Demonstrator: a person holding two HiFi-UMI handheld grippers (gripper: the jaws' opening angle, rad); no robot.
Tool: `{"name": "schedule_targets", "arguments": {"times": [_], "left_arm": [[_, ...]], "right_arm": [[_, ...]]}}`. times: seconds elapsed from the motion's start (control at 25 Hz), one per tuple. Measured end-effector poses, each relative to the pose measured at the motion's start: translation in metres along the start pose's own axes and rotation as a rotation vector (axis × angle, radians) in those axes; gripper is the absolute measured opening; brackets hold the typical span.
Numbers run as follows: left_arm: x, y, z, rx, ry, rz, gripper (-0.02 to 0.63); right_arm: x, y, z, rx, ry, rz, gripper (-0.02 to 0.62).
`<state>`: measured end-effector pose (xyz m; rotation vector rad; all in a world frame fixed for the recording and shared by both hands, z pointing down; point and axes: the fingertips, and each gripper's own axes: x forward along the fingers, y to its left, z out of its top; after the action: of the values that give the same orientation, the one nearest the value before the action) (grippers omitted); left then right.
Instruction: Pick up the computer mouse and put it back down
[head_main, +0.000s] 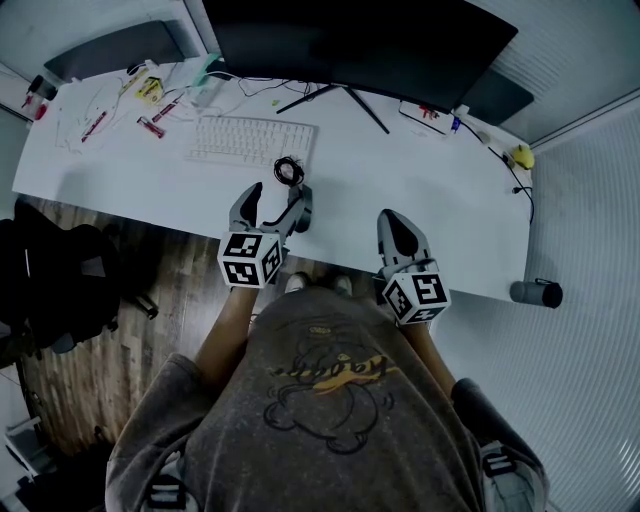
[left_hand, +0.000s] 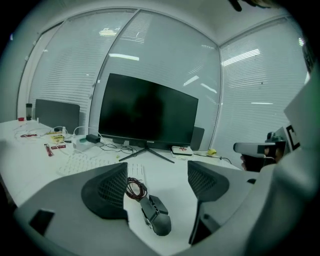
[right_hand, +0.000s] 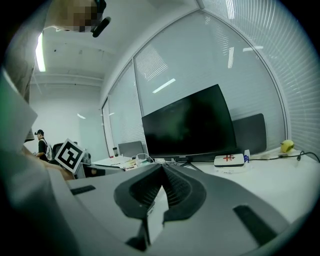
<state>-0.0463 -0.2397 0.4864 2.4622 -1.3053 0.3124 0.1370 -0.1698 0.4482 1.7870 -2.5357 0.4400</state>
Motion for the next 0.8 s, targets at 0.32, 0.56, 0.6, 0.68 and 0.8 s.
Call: {"name": "schedule_targets", "arguments": {"times": [0.32, 0.56, 0.6, 0.68, 0.8], "left_arm": [[0.036, 0.0, -0.057, -0.002, 0.157, 0.004, 0.37], [0.062, 0.002, -0.103, -0.017, 0.27, 0.04, 0.37], [0.064, 0.004, -0.11, -0.023, 0.283, 0.051, 0.37], [0.07, 0.006, -0.121, -0.025, 0.306, 0.071, 0.37], [0.08, 0.005, -0.137, -0.012, 0.347, 0.08, 0.37]], "right_arm": [[-0.007, -0.011, -0.004, 0.011, 0.016, -0.014, 0.008], [-0.015, -0.024, -0.008, 0.014, 0.035, -0.028, 0.008], [-0.017, -0.026, -0.009, 0.014, 0.038, -0.032, 0.008], [-0.021, -0.033, -0.009, 0.016, 0.04, -0.045, 0.008], [-0.027, -0.044, -0.008, 0.018, 0.042, -0.069, 0.008]]}}
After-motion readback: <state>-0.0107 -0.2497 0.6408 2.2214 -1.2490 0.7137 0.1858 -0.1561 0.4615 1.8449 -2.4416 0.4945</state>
